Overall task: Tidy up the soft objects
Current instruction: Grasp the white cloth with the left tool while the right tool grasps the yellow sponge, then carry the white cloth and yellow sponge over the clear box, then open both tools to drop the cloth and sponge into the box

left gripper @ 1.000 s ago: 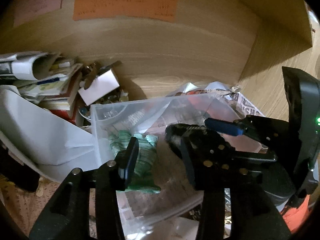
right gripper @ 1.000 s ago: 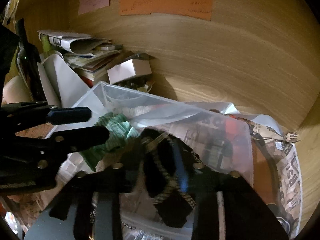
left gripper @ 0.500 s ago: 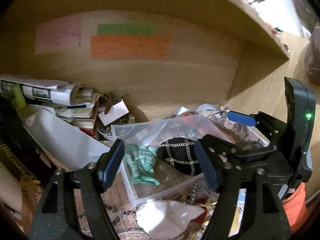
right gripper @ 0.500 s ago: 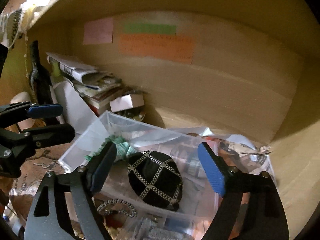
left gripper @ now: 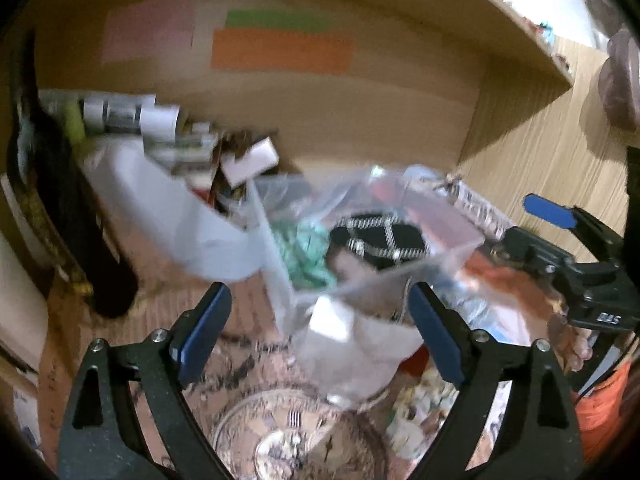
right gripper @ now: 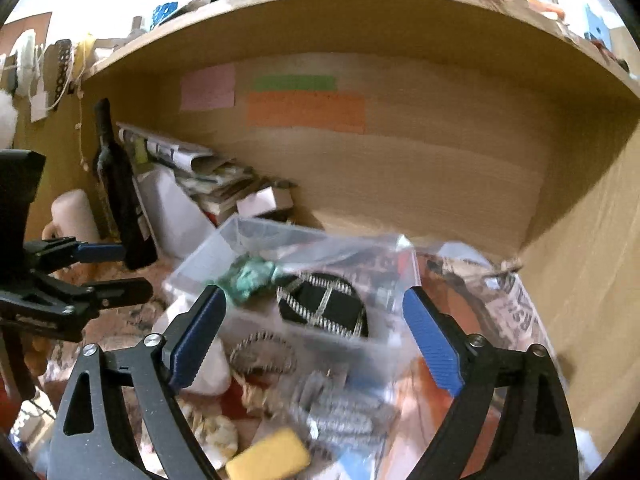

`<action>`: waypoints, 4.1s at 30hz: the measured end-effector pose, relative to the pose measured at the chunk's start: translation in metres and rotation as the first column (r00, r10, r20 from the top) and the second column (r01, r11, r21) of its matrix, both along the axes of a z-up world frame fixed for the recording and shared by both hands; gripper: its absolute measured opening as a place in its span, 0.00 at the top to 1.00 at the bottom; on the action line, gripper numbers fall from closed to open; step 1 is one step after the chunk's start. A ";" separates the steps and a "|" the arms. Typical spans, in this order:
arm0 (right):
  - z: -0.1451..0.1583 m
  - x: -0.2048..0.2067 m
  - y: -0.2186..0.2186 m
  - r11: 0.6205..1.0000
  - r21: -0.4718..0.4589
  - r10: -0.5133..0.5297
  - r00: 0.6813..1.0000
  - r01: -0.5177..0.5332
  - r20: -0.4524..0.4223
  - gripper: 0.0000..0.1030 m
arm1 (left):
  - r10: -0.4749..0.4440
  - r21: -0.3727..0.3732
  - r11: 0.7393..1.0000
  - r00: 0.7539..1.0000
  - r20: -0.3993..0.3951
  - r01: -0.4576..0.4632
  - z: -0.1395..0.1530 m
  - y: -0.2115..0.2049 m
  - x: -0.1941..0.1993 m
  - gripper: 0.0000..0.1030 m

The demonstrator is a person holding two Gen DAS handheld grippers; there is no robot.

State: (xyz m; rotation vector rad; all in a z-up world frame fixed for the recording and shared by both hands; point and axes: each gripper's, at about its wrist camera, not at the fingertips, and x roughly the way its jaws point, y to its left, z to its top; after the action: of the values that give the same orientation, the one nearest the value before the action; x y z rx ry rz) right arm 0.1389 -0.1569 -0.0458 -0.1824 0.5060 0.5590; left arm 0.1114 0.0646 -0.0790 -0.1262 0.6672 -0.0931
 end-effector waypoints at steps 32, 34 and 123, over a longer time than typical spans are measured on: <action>-0.098 -0.033 -0.031 0.995 0.085 -0.019 0.941 0.051 -0.337 0.59 | -0.086 -0.094 0.993 0.983 -0.161 0.072 -0.071 -0.022 -0.004 0.79; -0.095 -0.036 -0.031 0.995 0.082 -0.023 0.947 0.052 -0.321 0.61 | -0.088 -0.102 0.992 0.986 -0.144 0.074 -0.066 -0.020 -0.008 0.82; -0.011 0.066 0.015 0.998 -0.058 -0.022 0.999 0.020 -0.028 0.19 | 0.013 -0.001 1.000 0.999 0.036 -0.013 0.022 -0.020 0.066 0.30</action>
State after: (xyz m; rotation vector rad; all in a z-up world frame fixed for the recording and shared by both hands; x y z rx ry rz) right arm 0.2051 -0.1418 -0.0567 -0.2235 0.5520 0.5275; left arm 0.1769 0.0448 -0.0567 -0.1293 0.6306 -0.0827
